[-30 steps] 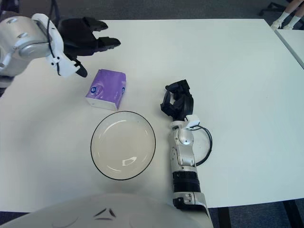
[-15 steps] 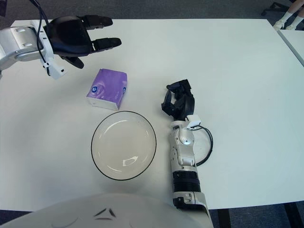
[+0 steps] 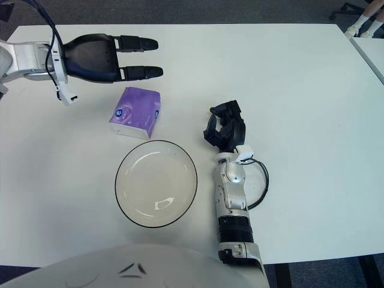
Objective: Put the tissue paper into the plate.
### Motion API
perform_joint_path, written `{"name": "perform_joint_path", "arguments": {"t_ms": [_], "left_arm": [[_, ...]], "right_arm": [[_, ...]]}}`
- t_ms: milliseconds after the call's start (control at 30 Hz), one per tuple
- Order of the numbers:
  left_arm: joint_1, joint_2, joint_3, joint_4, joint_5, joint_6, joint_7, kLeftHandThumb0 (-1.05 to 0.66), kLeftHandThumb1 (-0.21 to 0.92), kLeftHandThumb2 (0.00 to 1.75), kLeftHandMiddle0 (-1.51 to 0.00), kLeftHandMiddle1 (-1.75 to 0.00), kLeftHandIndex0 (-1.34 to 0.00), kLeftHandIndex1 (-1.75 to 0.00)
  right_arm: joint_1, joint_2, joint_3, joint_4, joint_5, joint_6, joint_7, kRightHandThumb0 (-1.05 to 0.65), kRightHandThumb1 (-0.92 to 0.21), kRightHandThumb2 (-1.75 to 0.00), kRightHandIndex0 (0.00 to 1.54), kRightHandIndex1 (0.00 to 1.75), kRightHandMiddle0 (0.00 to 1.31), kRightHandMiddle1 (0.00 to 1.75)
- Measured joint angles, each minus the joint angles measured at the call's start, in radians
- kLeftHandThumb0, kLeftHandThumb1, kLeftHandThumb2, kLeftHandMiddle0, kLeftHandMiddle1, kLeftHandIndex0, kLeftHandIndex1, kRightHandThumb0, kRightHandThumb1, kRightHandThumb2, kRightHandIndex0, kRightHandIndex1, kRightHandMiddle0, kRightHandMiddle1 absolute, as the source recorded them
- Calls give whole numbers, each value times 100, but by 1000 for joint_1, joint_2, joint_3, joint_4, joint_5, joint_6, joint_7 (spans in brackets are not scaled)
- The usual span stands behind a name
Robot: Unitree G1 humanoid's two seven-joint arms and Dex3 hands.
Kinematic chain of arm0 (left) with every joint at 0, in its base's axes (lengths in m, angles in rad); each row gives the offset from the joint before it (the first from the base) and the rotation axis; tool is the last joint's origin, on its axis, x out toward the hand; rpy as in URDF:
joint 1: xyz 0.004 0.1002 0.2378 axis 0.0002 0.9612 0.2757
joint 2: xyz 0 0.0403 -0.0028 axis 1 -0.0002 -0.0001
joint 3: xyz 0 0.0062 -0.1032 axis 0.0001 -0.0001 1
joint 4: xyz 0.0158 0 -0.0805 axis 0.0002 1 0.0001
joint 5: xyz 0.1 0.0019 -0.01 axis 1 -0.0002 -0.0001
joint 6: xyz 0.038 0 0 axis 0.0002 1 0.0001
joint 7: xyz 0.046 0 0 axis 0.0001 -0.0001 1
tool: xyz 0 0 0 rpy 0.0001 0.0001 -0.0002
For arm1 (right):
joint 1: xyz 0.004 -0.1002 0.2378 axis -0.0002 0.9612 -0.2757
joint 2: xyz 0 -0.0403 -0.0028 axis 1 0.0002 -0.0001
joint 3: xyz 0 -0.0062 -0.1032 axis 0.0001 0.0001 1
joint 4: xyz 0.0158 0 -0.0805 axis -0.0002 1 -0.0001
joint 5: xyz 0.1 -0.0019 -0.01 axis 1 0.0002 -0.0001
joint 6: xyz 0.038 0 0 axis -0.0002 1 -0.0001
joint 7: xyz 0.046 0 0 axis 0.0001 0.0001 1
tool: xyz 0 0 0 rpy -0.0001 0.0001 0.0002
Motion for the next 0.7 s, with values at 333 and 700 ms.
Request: {"name": "perform_joint_path", "arguments": {"t_ms": [333,700], "left_arm": [[-73,-95,-220,133,270,61,406,1,37,132,0,0,0,0],[-85,-183,-379,243,339,104,605,9,38,134,0,0,0,0]], "right_arm": [[3,2,-11,-1,4,16,-19,-40,-59,-98,65,145,40,175],[7,3,-21,-13,4,19,-53,-40,-59,-97,64,145,40,175]]}}
